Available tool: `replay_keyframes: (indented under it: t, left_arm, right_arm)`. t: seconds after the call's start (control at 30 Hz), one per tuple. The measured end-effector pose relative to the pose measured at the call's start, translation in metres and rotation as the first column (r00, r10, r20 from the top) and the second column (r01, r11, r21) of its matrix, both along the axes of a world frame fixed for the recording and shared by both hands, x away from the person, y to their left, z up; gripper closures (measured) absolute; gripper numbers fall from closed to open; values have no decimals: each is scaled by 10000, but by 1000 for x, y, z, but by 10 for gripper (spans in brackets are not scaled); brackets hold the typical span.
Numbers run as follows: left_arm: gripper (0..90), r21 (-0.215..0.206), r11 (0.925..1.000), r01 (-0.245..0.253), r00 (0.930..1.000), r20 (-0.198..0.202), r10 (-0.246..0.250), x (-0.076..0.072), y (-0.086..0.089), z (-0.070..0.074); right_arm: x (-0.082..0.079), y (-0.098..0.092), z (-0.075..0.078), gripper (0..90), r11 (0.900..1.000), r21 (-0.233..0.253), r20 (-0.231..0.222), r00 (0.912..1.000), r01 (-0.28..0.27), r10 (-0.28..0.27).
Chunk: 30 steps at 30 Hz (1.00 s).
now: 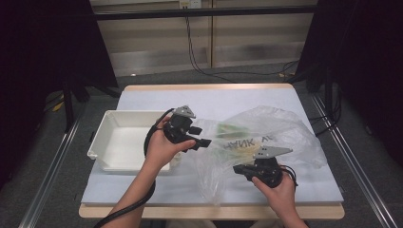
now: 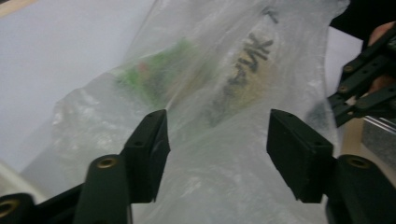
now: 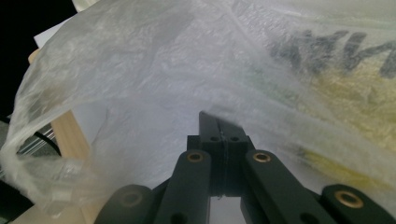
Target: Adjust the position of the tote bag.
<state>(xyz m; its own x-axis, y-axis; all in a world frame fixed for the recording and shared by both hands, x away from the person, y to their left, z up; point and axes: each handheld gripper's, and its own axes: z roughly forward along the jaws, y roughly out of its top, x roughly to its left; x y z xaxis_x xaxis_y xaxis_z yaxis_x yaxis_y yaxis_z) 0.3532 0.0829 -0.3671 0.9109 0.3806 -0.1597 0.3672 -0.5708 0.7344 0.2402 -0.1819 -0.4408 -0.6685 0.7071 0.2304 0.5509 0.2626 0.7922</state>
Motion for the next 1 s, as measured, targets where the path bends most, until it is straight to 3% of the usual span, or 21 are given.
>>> replay_keyframes:
  t: [0.07,0.1,0.17,0.3,0.33,0.37,0.4,0.5,0.57,0.6,0.63,0.67,0.7,0.73,0.77,0.8,0.83,0.9,0.93,0.97,1.0]
  left_arm:
    - [239,-102,9999,82,10000,-9,-82,-1,-3,-1]
    - [198,80,9994,333,9991,-257,-331,-4,-9,-2]
    - [122,228,9976,654,9977,-165,-650,-7,-16,-4]
    - [70,751,9920,1015,9948,-78,-1012,-13,-27,-5]
    - [65,636,9919,1097,9939,54,-1103,-13,-30,-8]
    - [65,909,9899,1084,9940,36,-1091,-14,-32,-7]
    - [63,797,9906,1116,9937,17,-1121,-13,-34,-9]
    - [77,1189,9854,1220,9921,141,-1245,-13,-40,-13]
    - [185,1426,9803,1368,9899,168,-1406,-13,-42,-16]
    - [353,1246,9806,1513,9881,96,-1537,-12,-43,-20]
    - [453,1246,9806,1513,9881,96,-1537,-12,-43,-20]
    - [453,1390,9765,1648,9861,-41,-1658,-11,-43,-21]
    - [587,1586,9734,1656,9859,-29,-1673,-11,-42,-22]
    - [733,1550,9758,1543,9875,81,-1574,-10,-42,-23]
    - [733,1700,9732,1547,9876,14,-1572,-9,-40,-22]
    - [786,1488,9783,1440,9894,-30,-1452,-9,-39,-23]
    - [870,1552,9783,1376,9903,-40,-1386,-8,-37,-22]
    - [891,1492,9801,1309,9911,32,-1329,-5,-33,-20]
    - [900,1514,9810,1216,9924,-27,-1227,-2,-29,-18]
    - [900,1514,9810,1216,9924,-27,-1227,-2,-29,-18]
    - [900,1524,9822,1099,9939,-41,-1106,-2,-28,-17]
  right_arm:
    - [6,1,1,900,9998,20,-77,9998,176,-175]
    - [9,1,2,900,9995,137,-102,9995,285,-284]
    - [14,2,5,900,9987,260,-28,9990,438,-437]
    - [24,7,12,900,9980,207,194,9980,596,-600]
    - [26,8,14,900,9979,239,242,9979,599,-604]
    - [26,8,14,900,9979,239,242,9979,599,-604]
    - [28,10,16,900,9980,264,277,9979,578,-586]
    - [33,11,17,900,9975,379,327,9976,601,-614]
    - [35,10,16,900,9964,575,301,9975,624,-642]
    - [35,10,16,898,9965,543,369,9972,634,-654]
    - [35,10,16,898,9965,543,369,9972,634,-654]
    - [35,11,16,892,9968,487,411,9970,638,-658]
    - [35,11,16,884,9967,527,385,9972,613,-634]
    - [35,11,17,856,9972,419,513,9967,611,-633]
    - [35,11,17,856,9972,419,513,9967,611,-633]
    - [35,12,17,830,9975,371,494,9969,602,-620]
    - [35,12,17,786,9980,252,516,9969,576,-589]
    - [36,12,15,688,9979,-212,681,9959,606,-590]
    - [38,11,13,570,9966,-516,792,9951,640,-598]
    - [38,11,13,570,9966,-516,792,9951,640,-598]
    - [39,9,12,506,9961,-586,844,9946,659,-609]
